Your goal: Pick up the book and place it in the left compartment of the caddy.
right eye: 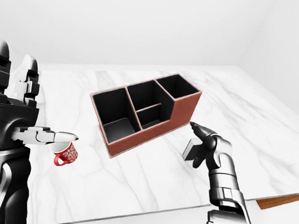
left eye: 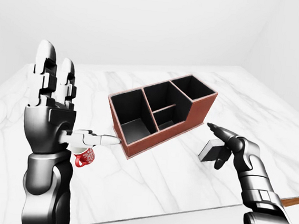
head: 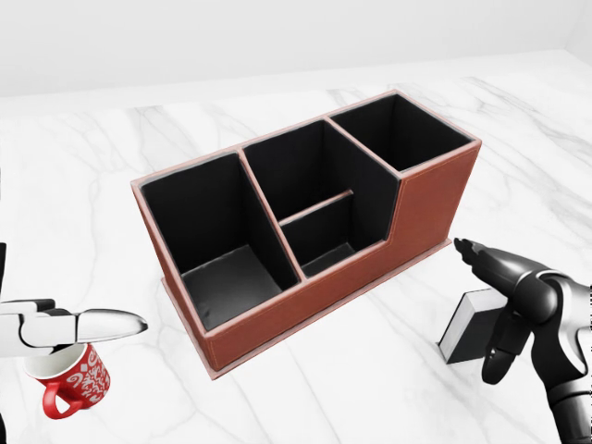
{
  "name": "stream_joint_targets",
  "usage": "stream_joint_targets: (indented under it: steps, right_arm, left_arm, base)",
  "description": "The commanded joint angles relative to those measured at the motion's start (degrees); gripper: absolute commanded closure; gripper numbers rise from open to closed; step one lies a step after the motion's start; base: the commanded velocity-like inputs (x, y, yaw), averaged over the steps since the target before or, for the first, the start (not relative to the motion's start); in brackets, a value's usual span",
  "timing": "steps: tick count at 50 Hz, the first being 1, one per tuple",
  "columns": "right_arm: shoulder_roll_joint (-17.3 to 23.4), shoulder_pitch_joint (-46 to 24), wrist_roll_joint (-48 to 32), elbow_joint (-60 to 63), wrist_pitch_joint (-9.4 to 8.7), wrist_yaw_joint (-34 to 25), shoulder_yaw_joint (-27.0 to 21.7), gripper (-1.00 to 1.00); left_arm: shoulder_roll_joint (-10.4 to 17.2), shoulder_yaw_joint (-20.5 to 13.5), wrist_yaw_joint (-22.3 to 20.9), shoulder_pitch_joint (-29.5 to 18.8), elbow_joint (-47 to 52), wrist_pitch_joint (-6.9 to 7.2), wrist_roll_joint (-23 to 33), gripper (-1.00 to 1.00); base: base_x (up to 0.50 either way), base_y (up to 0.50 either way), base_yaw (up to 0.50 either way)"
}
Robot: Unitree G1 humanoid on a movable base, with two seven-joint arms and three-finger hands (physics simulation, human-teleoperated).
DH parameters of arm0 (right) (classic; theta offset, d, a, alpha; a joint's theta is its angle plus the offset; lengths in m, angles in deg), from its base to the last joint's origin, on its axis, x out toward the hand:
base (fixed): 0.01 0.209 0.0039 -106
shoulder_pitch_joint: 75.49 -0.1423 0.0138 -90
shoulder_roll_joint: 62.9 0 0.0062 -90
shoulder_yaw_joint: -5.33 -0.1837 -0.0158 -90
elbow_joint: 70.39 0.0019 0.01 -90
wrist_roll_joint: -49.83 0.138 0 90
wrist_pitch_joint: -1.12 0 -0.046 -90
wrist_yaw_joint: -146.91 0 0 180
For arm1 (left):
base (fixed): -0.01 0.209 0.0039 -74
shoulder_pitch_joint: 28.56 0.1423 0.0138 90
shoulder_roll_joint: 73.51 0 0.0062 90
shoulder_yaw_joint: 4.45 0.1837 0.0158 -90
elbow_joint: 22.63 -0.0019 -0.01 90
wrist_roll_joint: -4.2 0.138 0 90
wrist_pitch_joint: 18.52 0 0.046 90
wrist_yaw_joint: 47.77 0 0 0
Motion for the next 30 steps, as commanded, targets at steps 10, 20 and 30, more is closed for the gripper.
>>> stream_joint_targets:
  steps: [10,20,30]
  right_arm:
    - [0.7,-4.3,-0.5,-10.2,0.00,4.6,2.3,-1.00]
    - [1.2,-4.9,-2.1,-13.1,0.00,5.7,2.8,-1.00]
    - [1.3,-5.9,-2.1,-16.3,0.00,7.4,3.2,-1.00]
  left_arm:
    - [0.1,-0.4,0.1,0.2,0.8,0.00,-1.1,-1.00]
    - [0.2,-0.6,0.1,0.0,1.3,0.00,-1.5,-1.00]
    - [0.1,-0.7,0.2,0.2,2.3,0.00,-1.9,-1.00]
  base:
    - [0.00,0.00,0.00]
    - [0.00,0.00,0.00]
    - [0.00,0.00,0.00]
